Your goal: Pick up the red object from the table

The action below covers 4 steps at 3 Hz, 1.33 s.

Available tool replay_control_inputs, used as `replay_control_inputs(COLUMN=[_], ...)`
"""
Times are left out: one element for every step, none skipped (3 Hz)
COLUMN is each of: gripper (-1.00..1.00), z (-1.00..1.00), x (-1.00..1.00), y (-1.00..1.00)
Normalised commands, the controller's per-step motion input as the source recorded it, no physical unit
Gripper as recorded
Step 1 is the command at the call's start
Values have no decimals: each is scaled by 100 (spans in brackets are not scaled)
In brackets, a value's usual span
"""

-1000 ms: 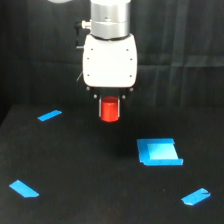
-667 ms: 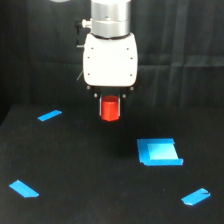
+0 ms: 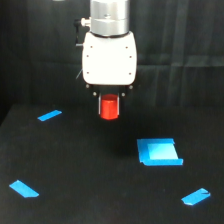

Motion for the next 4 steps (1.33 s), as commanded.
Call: replay_control_inputs(gripper=[-97,-100,-95,-94], z=[4,6,7,8], x=[-3,-2,-6,-7], y=[-3,9,3,-11])
